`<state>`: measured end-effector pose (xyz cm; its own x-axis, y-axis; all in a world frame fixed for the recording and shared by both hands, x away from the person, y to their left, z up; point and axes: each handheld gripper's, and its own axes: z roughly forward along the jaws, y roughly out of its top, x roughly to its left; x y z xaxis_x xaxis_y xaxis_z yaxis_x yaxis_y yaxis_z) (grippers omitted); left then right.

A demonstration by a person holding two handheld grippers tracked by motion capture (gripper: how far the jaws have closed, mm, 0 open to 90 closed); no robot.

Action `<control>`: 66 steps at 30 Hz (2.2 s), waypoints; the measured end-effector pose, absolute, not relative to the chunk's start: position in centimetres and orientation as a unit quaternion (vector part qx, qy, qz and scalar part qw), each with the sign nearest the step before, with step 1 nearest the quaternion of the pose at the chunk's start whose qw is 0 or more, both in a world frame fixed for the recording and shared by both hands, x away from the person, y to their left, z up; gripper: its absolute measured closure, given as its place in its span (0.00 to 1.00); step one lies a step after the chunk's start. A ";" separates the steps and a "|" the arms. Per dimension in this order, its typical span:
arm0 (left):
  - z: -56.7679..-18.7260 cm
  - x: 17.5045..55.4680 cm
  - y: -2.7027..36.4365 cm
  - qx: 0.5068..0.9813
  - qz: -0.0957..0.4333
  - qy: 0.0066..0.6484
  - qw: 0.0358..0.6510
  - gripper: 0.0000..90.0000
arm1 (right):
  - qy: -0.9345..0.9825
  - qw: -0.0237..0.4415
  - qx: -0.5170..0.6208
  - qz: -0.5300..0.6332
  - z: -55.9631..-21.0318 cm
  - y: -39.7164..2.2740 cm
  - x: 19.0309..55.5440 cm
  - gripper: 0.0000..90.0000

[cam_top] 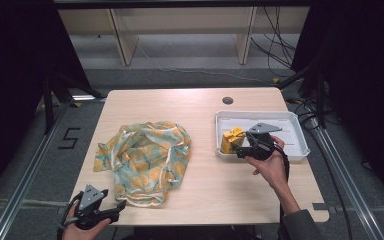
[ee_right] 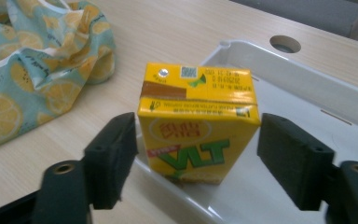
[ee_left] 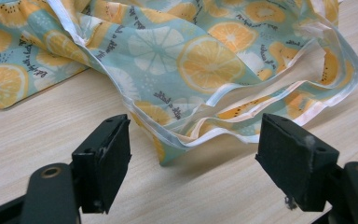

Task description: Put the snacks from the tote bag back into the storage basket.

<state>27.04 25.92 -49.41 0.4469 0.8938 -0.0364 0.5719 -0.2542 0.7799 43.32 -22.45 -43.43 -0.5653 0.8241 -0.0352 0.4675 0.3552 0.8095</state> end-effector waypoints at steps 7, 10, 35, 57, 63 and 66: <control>-49.5 27.1 25.9 0.759 0.214 0.480 0.383 0.28 | 0.809 0.212 0.382 0.395 -43.5 -22.6 42.0 0.80; -49.5 27.1 25.9 0.764 0.215 0.478 0.377 0.28 | 0.818 0.204 0.373 0.389 -43.6 -22.3 41.8 0.88; -49.3 27.0 26.0 0.778 0.215 0.472 0.355 0.28 | 0.826 0.230 0.344 0.382 -44.6 -19.8 42.8 0.96; -49.5 27.1 25.9 0.769 0.217 0.479 0.364 0.28 | 0.821 0.233 0.355 0.381 -44.7 -19.3 43.1 0.92; -49.4 27.0 26.1 0.770 0.215 0.473 0.369 0.28 | 0.819 0.209 0.361 0.393 -44.4 -19.9 42.0 0.87; -49.4 27.1 25.9 0.765 0.218 0.477 0.374 0.28 | 0.815 0.200 0.369 0.400 -44.4 -20.4 41.8 0.84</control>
